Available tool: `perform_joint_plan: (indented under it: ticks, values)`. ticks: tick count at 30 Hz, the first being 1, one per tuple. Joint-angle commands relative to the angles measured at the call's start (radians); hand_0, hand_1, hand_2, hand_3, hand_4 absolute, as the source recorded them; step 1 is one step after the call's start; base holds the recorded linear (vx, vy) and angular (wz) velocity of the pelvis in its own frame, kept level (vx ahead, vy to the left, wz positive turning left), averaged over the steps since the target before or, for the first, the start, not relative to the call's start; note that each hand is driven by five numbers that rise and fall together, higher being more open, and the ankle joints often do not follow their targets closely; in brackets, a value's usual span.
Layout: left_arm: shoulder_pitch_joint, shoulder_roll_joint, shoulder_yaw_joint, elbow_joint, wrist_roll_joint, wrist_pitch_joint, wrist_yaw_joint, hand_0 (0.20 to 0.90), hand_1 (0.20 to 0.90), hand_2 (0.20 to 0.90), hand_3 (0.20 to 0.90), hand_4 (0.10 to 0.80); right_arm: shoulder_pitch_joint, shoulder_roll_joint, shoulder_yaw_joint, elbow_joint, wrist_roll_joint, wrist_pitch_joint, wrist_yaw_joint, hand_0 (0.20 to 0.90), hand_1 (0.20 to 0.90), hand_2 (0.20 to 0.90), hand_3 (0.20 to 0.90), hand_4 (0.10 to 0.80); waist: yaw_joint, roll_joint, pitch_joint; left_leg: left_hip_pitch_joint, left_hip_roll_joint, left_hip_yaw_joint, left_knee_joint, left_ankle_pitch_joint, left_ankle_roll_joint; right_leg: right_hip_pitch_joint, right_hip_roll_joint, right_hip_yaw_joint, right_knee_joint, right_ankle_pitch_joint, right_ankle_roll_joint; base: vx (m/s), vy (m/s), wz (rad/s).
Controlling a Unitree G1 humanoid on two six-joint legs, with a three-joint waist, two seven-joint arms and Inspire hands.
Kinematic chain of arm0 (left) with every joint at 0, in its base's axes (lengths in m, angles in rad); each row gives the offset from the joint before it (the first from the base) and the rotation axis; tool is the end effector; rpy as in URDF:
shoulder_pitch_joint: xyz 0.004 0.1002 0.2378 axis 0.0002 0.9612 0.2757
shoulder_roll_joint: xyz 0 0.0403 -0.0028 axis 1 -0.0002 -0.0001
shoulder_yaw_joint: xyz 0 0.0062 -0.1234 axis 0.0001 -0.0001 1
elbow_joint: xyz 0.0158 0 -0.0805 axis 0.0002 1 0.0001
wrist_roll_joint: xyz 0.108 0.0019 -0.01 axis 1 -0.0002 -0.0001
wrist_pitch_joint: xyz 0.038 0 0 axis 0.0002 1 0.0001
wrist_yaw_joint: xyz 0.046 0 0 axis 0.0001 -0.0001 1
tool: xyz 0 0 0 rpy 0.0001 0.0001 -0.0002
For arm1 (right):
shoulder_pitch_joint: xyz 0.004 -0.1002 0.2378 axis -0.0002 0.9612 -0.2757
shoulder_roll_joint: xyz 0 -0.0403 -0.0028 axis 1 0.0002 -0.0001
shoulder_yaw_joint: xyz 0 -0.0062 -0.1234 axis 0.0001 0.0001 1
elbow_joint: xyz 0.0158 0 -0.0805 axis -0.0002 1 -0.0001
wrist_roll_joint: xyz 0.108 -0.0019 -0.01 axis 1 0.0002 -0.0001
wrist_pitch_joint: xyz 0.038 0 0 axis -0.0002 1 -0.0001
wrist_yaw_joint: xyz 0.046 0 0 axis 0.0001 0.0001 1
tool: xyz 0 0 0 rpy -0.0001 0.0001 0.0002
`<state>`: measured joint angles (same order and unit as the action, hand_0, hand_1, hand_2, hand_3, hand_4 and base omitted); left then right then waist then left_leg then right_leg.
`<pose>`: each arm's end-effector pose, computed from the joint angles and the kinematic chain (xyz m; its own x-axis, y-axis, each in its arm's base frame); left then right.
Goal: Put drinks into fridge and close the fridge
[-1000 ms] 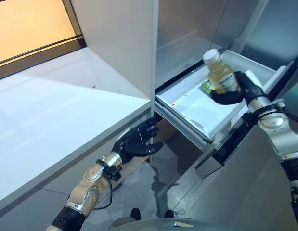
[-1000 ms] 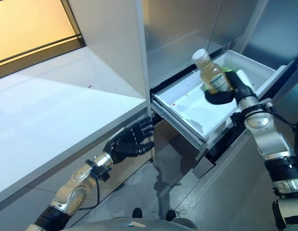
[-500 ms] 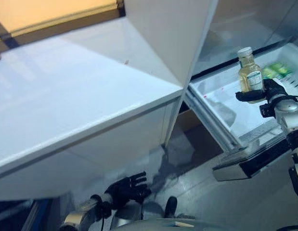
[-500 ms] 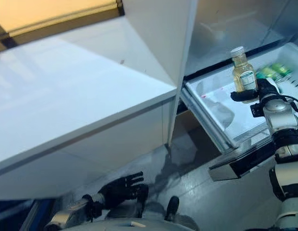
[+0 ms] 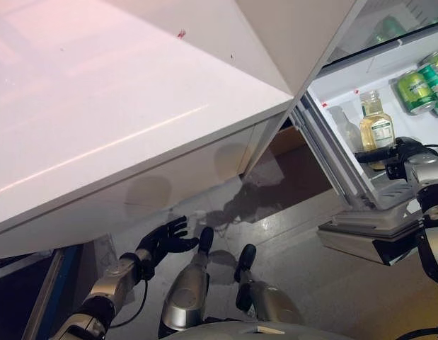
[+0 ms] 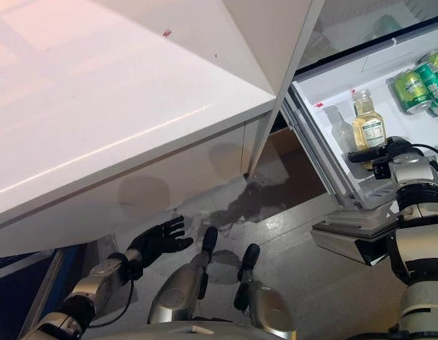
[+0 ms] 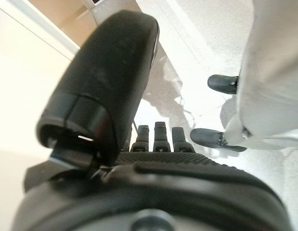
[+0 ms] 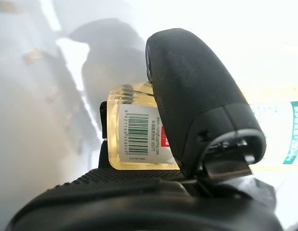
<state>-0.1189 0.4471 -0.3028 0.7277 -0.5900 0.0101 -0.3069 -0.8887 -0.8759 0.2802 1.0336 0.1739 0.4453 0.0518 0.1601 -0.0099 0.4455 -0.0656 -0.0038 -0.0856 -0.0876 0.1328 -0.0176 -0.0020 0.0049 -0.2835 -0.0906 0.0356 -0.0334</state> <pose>0.1909 0.2478 -0.0682 0.7694 -0.2425 -0.5910 0.1664 0.9693 -0.1811 0.3193 -0.3679 0.1590 0.7405 -0.5561 -0.3774 0.2541 0.7515 -0.6088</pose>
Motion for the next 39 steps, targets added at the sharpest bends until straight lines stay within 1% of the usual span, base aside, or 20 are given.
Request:
perform_joint_plan:
  ticks: [1, 3, 4, 5, 7, 10, 15, 19, 21, 23, 25, 26, 29, 33, 34, 35, 37, 38, 39]
  values:
    - [0.040, 0.001, -0.016, -0.032, -0.013, -0.048, -0.021, 0.900, 0.900, 0.900, 0.900, 0.800, -0.070, -0.112, 0.053, -0.004, -0.112, 0.026, 0.031, 0.300, 0.300, 0.300, 0.200, 0.100, 0.001, 0.008, -0.026, -0.056, -0.011, 0.070, 0.099, -0.112, 0.025, -0.087, -0.048, 0.024, 0.157, -0.047, 0.050, 0.000, 0.000, 0.00]
    - [0.041, 0.005, -0.016, -0.029, -0.012, -0.045, -0.025, 0.900, 0.900, 0.900, 0.900, 0.800, -0.072, -0.121, 0.077, 0.016, -0.209, 0.029, 0.099, 0.300, 0.300, 0.300, 0.200, 0.100, 0.002, 0.011, -0.016, -0.055, -0.012, 0.071, 0.102, -0.114, 0.027, -0.088, -0.048, 0.023, 0.162, -0.048, 0.050, 0.000, 0.000, 0.00]
    - [0.042, 0.008, -0.011, -0.026, -0.007, -0.043, -0.027, 0.900, 0.900, 0.900, 0.900, 0.800, -0.077, -0.131, 0.093, 0.017, -0.247, 0.033, 0.154, 0.472, 0.472, 0.472, 0.400, 0.300, 0.002, 0.010, -0.012, -0.056, -0.012, 0.072, 0.103, -0.114, 0.027, -0.087, -0.048, 0.023, 0.162, -0.049, 0.050, 0.000, 0.000, 0.00]
    - [0.043, 0.011, -0.007, -0.023, 0.001, -0.040, -0.026, 0.900, 0.900, 0.900, 0.900, 0.800, -0.079, -0.141, 0.115, 0.022, -0.277, 0.043, 0.222, 0.900, 0.900, 0.900, 0.900, 0.800, 0.003, 0.009, -0.006, -0.051, -0.012, 0.073, 0.104, -0.116, 0.026, -0.084, -0.048, 0.023, 0.164, -0.049, 0.050, 0.000, 0.000, 0.00]
    - [0.043, 0.015, -0.002, -0.017, 0.020, -0.032, -0.030, 0.900, 0.900, 0.900, 0.900, 0.800, -0.088, -0.152, 0.141, 0.027, -0.256, 0.052, 0.251, 0.900, 0.900, 0.900, 0.900, 0.800, 0.005, 0.006, -0.002, -0.047, -0.012, 0.071, 0.106, -0.116, 0.026, -0.081, -0.047, 0.024, 0.166, -0.049, 0.049, 0.000, 0.000, 0.00]
    - [0.050, 0.022, 0.004, -0.005, 0.034, -0.030, -0.035, 0.900, 0.900, 0.900, 0.900, 0.800, -0.107, -0.164, 0.145, 0.031, -0.260, 0.067, 0.281, 0.900, 0.900, 0.900, 0.900, 0.800, 0.005, 0.000, -0.006, -0.045, -0.011, 0.068, 0.109, -0.118, 0.026, -0.076, -0.045, 0.023, 0.167, -0.051, 0.049, 0.040, -0.022, -0.01]
    - [0.061, 0.031, 0.012, -0.001, 0.068, -0.014, -0.031, 0.900, 0.900, 0.900, 0.900, 0.800, -0.120, -0.200, 0.128, 0.044, -0.216, 0.065, 0.315, 0.900, 0.900, 0.900, 0.900, 0.800, 0.007, -0.015, -0.012, -0.029, -0.009, 0.066, 0.107, -0.122, 0.024, -0.060, -0.041, 0.022, 0.166, -0.054, 0.050, 0.022, -0.018, 0.00]
    - [0.070, 0.035, 0.015, 0.012, 0.090, -0.013, -0.044, 0.900, 0.900, 0.900, 0.900, 0.800, -0.124, -0.215, 0.102, 0.032, -0.113, 0.069, 0.324, 0.900, 0.900, 0.900, 0.900, 0.800, 0.004, -0.023, -0.021, -0.016, -0.007, 0.069, 0.102, -0.124, 0.024, -0.048, -0.038, 0.025, 0.161, -0.055, 0.049, 0.000, 0.000, 0.00]
    - [0.077, 0.034, 0.017, 0.019, 0.094, -0.013, -0.043, 0.900, 0.900, 0.900, 0.900, 0.800, -0.120, -0.223, 0.085, 0.018, -0.072, 0.047, 0.332, 0.900, 0.900, 0.900, 0.900, 0.800, 0.000, -0.029, -0.034, -0.004, -0.006, 0.072, 0.095, -0.127, 0.024, -0.039, -0.035, 0.029, 0.155, -0.056, 0.051, -0.011, 0.022, 0.00]
    - [0.091, 0.024, 0.032, 0.048, 0.106, -0.016, -0.041, 0.900, 0.900, 0.900, 0.900, 0.800, -0.104, -0.235, 0.069, -0.033, -0.055, 0.022, 0.343, 0.900, 0.900, 0.900, 0.900, 0.800, -0.011, -0.045, -0.064, 0.018, -0.006, 0.079, 0.081, -0.130, 0.024, -0.025, -0.032, 0.038, 0.147, -0.057, 0.053, -0.012, 0.054, -0.03]
    - [0.097, 0.014, 0.046, 0.077, 0.123, -0.016, -0.037, 0.900, 0.900, 0.900, 0.900, 0.800, -0.095, -0.249, 0.066, -0.057, -0.087, 0.005, 0.356, 0.900, 0.900, 0.900, 0.900, 0.800, -0.020, -0.057, -0.088, 0.035, -0.005, 0.085, 0.070, -0.131, 0.024, -0.015, -0.031, 0.044, 0.144, -0.060, 0.054, -0.006, 0.045, -0.10]
    - [0.100, 0.008, 0.054, 0.098, 0.136, -0.013, -0.030, 0.900, 0.900, 0.900, 0.900, 0.800, -0.086, -0.268, 0.067, -0.079, -0.135, -0.025, 0.367, 0.900, 0.900, 0.900, 0.900, 0.800, -0.029, -0.068, -0.113, 0.046, -0.006, 0.090, 0.066, -0.133, 0.024, -0.007, -0.031, 0.050, 0.142, -0.061, 0.057, -0.016, 0.041, -0.15]
    - [0.107, -0.007, 0.072, 0.134, 0.159, 0.000, -0.008, 0.900, 0.900, 0.900, 0.900, 0.800, -0.092, -0.320, 0.087, -0.155, -0.180, -0.033, 0.382, 0.900, 0.900, 0.900, 0.900, 0.800, -0.053, -0.085, -0.165, 0.072, -0.009, 0.106, 0.059, -0.138, 0.024, 0.012, -0.031, 0.066, 0.134, -0.062, 0.062, -0.010, 0.059, -0.13]
    - [0.104, -0.018, 0.092, 0.183, 0.177, 0.025, 0.012, 0.900, 0.900, 0.900, 0.900, 0.800, -0.124, -0.375, 0.100, -0.250, -0.165, -0.013, 0.393, 0.900, 0.900, 0.900, 0.900, 0.800, -0.085, -0.092, -0.226, 0.102, -0.012, 0.132, 0.062, -0.150, 0.025, 0.031, -0.032, 0.090, 0.135, -0.065, 0.068, 0.011, 0.070, -0.26]
    - [0.105, -0.020, 0.101, 0.198, 0.187, 0.033, 0.013, 0.900, 0.900, 0.900, 0.900, 0.800, -0.132, -0.392, 0.101, -0.287, -0.151, 0.002, 0.388, 0.900, 0.900, 0.900, 0.900, 0.800, -0.096, -0.093, -0.247, 0.110, -0.013, 0.140, 0.065, -0.155, 0.025, 0.036, -0.031, 0.097, 0.136, -0.067, 0.069, 0.040, 0.068, -0.28]
    - [0.105, -0.024, 0.105, 0.212, 0.189, 0.037, 0.019, 0.900, 0.900, 0.900, 0.900, 0.800, -0.132, -0.402, 0.092, -0.305, -0.141, -0.001, 0.373, 0.900, 0.900, 0.900, 0.900, 0.800, -0.105, -0.093, -0.263, 0.117, -0.013, 0.147, 0.068, -0.160, 0.025, 0.041, -0.031, 0.104, 0.136, -0.069, 0.069, 0.059, 0.063, -0.23]
    - [0.108, -0.031, 0.119, 0.245, 0.196, 0.045, 0.023, 0.900, 0.900, 0.900, 0.900, 0.800, -0.128, -0.418, 0.053, -0.355, -0.085, 0.013, 0.312, 0.900, 0.900, 0.900, 0.900, 0.800, -0.121, -0.091, -0.301, 0.138, -0.015, 0.160, 0.068, -0.170, 0.027, 0.056, -0.028, 0.118, 0.133, -0.074, 0.071, 0.068, 0.046, -0.32]
    - [0.108, -0.032, 0.120, 0.247, 0.196, 0.046, 0.024, 0.900, 0.900, 0.900, 0.900, 0.800, -0.124, -0.419, 0.045, -0.361, -0.081, 0.014, 0.306, 0.900, 0.900, 0.900, 0.900, 0.800, -0.122, -0.091, -0.304, 0.140, -0.015, 0.161, 0.068, -0.172, 0.027, 0.057, -0.028, 0.119, 0.133, -0.074, 0.071, 0.060, 0.037, -0.34]
    - [0.109, -0.037, 0.129, 0.260, 0.204, 0.050, 0.024, 0.900, 0.900, 0.900, 0.900, 0.800, -0.109, -0.422, 0.006, -0.390, -0.020, 0.013, 0.244, 0.900, 0.900, 0.900, 0.900, 0.800, -0.132, -0.089, -0.318, 0.150, -0.015, 0.166, 0.068, -0.179, 0.028, 0.065, -0.027, 0.127, 0.132, -0.078, 0.072, 0.049, 0.031, -0.34]
